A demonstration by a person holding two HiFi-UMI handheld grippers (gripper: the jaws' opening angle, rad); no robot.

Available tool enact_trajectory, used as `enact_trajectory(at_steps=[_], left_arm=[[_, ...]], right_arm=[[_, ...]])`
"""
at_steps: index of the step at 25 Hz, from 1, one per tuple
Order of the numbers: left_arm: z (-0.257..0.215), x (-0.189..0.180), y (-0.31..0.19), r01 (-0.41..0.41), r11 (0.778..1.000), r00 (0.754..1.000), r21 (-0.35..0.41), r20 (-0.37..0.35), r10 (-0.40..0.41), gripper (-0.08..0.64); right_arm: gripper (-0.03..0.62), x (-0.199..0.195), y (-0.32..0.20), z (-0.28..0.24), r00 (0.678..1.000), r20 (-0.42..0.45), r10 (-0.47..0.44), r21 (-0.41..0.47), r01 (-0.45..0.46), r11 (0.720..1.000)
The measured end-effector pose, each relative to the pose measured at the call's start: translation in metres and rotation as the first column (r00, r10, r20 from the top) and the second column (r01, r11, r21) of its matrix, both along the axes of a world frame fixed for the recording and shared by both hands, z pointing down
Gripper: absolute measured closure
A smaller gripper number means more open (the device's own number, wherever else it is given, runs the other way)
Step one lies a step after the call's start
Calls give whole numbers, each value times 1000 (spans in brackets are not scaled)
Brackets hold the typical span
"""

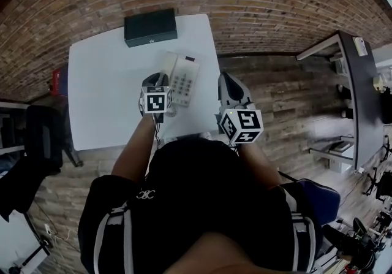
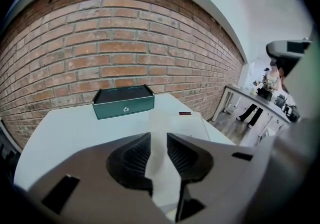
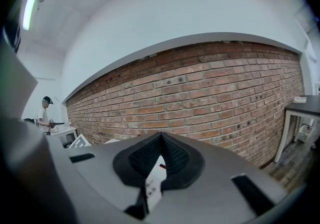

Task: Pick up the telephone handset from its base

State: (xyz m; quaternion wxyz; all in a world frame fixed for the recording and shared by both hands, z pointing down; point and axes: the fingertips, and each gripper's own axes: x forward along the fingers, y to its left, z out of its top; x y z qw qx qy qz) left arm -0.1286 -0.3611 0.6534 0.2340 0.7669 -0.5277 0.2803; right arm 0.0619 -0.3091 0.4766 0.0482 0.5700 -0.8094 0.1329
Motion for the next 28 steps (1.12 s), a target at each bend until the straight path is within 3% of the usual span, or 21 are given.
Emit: enact_trajectory(at_steps=[2,8,19,28], left_arm=[[2,1,-3,-9,1000,1000,-5,-7,9,437],[11,8,-9,-46,999,999,-28,-8,46,364],[32,10,-22,-75,994,994,-83,68,80,357],[40,12,-25,-65,988,994,-137,75,75,347]], right_arm=[[594,-2,0,1,1000,-2,0,-3,0,1000],[594,0,-2,6,1000,1,14,-20,-14,1000],[594,13,-4,13,998,2,65,-43,-65,997],[594,19,-3,17,996,0,89,-61,-89,994]])
